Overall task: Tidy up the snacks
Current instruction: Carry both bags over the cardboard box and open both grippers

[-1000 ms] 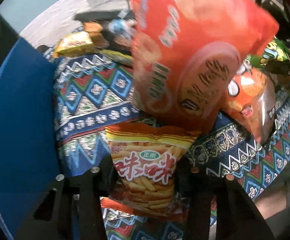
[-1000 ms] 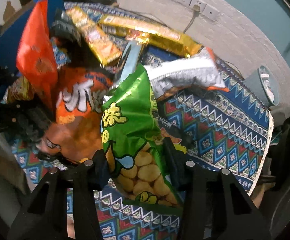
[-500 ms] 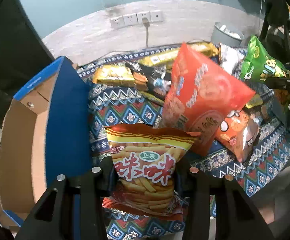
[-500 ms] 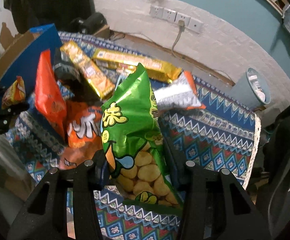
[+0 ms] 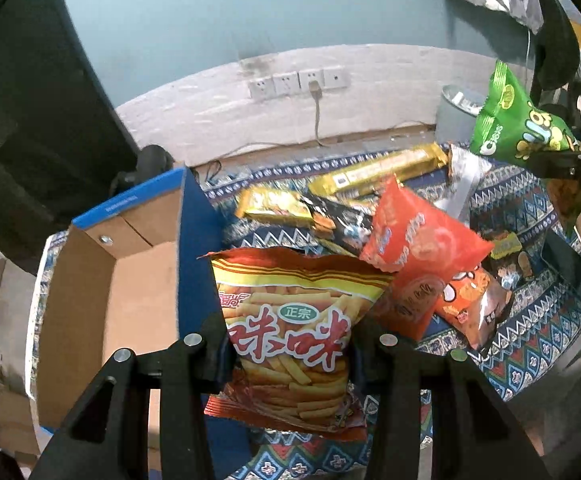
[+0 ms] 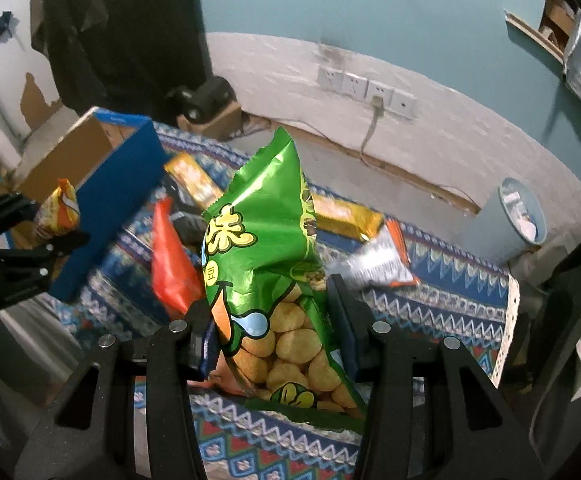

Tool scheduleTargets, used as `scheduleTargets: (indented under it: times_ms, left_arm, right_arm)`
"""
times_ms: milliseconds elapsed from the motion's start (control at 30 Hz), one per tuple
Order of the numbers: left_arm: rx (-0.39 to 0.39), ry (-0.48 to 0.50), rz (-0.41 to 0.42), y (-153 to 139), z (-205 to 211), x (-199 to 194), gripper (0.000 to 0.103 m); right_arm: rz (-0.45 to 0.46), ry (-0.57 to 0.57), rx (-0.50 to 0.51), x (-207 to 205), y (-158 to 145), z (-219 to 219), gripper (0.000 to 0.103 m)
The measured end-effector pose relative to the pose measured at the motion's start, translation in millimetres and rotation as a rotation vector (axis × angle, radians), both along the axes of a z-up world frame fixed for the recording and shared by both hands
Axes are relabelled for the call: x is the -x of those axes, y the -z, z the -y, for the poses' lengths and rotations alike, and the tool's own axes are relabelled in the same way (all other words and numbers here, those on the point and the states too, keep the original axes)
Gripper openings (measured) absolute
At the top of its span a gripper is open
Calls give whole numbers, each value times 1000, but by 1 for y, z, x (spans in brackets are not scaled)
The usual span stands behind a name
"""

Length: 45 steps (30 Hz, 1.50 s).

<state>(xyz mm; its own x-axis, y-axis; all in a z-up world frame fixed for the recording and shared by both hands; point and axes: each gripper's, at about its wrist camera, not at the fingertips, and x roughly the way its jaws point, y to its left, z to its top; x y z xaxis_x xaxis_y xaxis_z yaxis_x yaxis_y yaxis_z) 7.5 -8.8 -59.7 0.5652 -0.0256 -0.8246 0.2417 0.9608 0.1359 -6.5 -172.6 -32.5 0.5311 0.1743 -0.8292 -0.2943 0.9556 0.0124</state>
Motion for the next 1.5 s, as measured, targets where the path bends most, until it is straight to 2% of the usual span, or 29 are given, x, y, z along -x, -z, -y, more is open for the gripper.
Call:
scheduleTargets:
  times_ms: [267, 500, 1233, 1500]
  left_arm:
    - [7, -47, 46, -24, -23, -3, 45]
    - [13, -80, 55, -31, -44, -5, 45]
    - [15, -241, 62, -24, -137, 3, 45]
    - [15, -315, 36, -10, -177, 2, 45]
  right_arm:
    - [30, -39, -29, -7, -16, -24, 46]
    - [33, -82, -36, -18, -19, -52, 46]
    - [33, -232, -55, -59, -29, -171, 46]
    - [-8, -279, -78, -70, -20, -218, 46]
